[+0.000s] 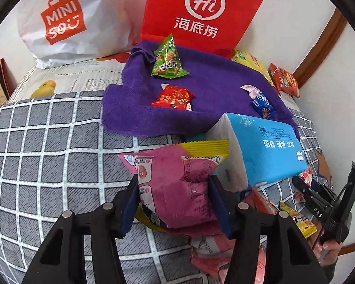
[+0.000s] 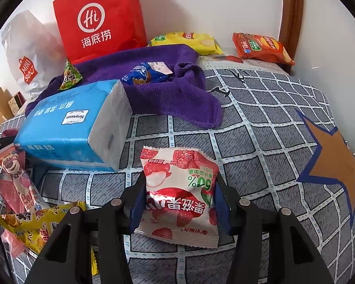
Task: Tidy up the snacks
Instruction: 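Lift and carry the strawberry-print and pink packets over the purple towel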
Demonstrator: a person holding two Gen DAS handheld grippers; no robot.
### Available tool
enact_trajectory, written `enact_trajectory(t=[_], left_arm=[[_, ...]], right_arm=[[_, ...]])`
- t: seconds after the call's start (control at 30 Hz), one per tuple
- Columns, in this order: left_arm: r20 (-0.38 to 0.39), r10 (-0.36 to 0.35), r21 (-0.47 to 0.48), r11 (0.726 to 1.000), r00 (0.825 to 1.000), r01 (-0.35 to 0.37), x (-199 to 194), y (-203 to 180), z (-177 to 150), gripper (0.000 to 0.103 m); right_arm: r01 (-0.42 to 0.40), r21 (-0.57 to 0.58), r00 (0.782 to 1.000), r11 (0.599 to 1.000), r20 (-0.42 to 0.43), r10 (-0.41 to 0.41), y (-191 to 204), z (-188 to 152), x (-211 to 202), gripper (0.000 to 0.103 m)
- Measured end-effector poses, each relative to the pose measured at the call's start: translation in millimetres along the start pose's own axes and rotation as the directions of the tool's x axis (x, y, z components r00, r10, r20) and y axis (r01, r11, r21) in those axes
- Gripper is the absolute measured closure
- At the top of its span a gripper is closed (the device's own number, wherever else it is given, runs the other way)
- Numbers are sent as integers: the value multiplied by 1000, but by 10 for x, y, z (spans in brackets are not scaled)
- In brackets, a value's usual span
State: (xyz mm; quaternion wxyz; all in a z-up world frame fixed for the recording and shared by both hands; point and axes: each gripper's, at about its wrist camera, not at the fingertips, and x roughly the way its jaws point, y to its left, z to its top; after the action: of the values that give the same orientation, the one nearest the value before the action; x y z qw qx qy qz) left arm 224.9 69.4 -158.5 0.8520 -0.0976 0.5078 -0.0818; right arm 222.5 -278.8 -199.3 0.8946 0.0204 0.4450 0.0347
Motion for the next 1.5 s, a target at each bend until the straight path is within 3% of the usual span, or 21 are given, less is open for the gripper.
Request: enact_trajectory(t=[0.6, 1.13, 1.5], left_arm=[[74, -34, 41, 999, 997, 31, -530, -83, -118, 49], [109, -91, 91, 992, 990, 82, -821, -440, -102, 49], [148, -109, 115, 989, 983, 92, -912, -642, 132, 49]], right_arm=[[-3, 43, 1000, 999, -8, 4, 42, -93, -323, 54], [-24, -49, 996, 999, 89, 28, 464, 240, -972, 54], [-53, -74, 989, 996, 132, 62, 675, 600, -1197, 54]])
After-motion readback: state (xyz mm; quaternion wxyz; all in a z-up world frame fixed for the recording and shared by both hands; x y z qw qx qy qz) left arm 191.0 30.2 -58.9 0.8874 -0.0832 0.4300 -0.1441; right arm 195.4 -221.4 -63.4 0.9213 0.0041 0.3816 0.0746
